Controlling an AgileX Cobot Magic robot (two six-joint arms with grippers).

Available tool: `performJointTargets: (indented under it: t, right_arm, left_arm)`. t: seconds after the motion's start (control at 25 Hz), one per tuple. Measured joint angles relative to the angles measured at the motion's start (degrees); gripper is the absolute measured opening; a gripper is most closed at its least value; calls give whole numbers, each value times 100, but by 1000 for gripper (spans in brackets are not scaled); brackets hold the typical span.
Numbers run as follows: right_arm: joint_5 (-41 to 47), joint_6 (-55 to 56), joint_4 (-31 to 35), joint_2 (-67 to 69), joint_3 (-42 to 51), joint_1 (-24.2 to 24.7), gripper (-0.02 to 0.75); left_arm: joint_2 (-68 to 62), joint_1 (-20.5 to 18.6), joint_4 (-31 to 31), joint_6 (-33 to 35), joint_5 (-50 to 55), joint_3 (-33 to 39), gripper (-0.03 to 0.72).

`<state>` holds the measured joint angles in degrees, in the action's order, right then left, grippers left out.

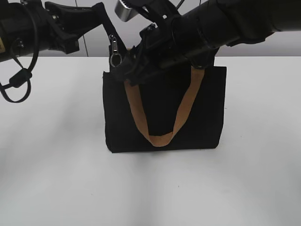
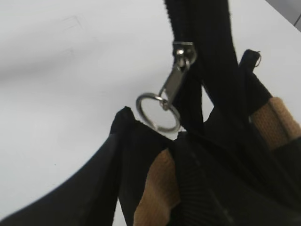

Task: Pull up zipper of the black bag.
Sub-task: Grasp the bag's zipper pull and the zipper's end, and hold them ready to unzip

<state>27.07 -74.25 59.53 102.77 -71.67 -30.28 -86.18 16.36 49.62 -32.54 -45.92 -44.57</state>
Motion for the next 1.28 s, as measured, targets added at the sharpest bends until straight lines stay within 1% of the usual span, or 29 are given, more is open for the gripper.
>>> performJointTargets:
  t: [0.2,0.48,0.56,0.88,1.04,1.28]
  right_arm:
    - [-84,-63,115,18,0,0,309]
    - [-90,-613,859,35,0,0,309]
    - [-90,-721,983,34,0,0,309]
    - [-96,-772,1080,159,0,0,309]
    - [-135,-772,1321,159,0,0,309]
    - [-198,-772,1494,159,0,0,300]
  left_arm:
    - [0,0,17,-47,-5,0,15]
    - [0,0,21,-108,-19,0,15]
    - [0,0,21,-119,-19,0,15]
    - [0,0,27,-124,-26,0,15]
    - [0,0,35,-124,-6,0,15]
    - [0,0,37,-124,57,0,15]
